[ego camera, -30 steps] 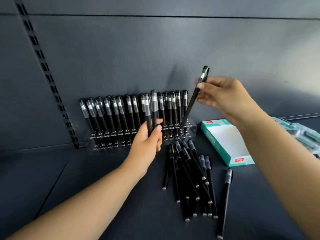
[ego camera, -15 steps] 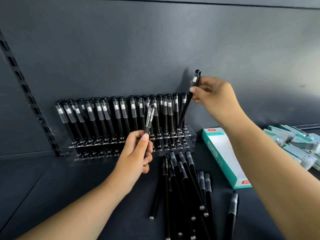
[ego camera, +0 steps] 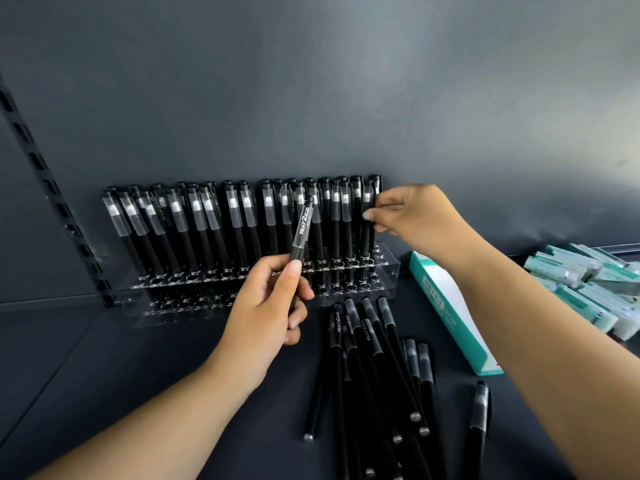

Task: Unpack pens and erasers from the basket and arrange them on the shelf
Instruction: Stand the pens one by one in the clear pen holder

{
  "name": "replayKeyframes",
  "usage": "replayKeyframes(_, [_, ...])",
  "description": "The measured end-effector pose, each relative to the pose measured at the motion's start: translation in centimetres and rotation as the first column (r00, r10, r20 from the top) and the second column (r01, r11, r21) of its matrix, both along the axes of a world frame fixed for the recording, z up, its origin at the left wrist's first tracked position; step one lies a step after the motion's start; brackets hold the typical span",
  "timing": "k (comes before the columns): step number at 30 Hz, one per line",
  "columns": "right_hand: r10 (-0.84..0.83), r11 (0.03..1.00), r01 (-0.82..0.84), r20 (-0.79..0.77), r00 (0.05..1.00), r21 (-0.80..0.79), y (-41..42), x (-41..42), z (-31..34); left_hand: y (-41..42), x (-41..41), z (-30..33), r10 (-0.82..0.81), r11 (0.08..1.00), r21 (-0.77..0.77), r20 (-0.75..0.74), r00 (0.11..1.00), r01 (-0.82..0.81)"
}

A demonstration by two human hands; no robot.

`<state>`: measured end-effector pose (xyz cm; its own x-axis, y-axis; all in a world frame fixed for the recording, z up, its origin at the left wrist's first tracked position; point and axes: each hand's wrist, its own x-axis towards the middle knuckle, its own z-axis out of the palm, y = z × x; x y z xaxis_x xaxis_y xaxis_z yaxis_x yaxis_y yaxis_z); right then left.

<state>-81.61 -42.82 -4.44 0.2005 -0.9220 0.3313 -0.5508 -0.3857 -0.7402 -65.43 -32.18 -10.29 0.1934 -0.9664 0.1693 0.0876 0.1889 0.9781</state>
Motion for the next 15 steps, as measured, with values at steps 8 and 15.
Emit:
replayKeyframes(8, [-0.024,1.000,0.024,-0.034,0.999,0.004,0.03,0.22,-0.44,-0.20,0.30,-0.02,0.027,1.000,0.009,-0.066,0.997,-0.027])
replayKeyframes(15, [-0.046,0.999,0.048,-0.166,0.985,0.011,0.39,0.00,-0.07,-0.16,0.23,-0.10,0.019,1.000,0.013,-0.034,0.999,-0.019])
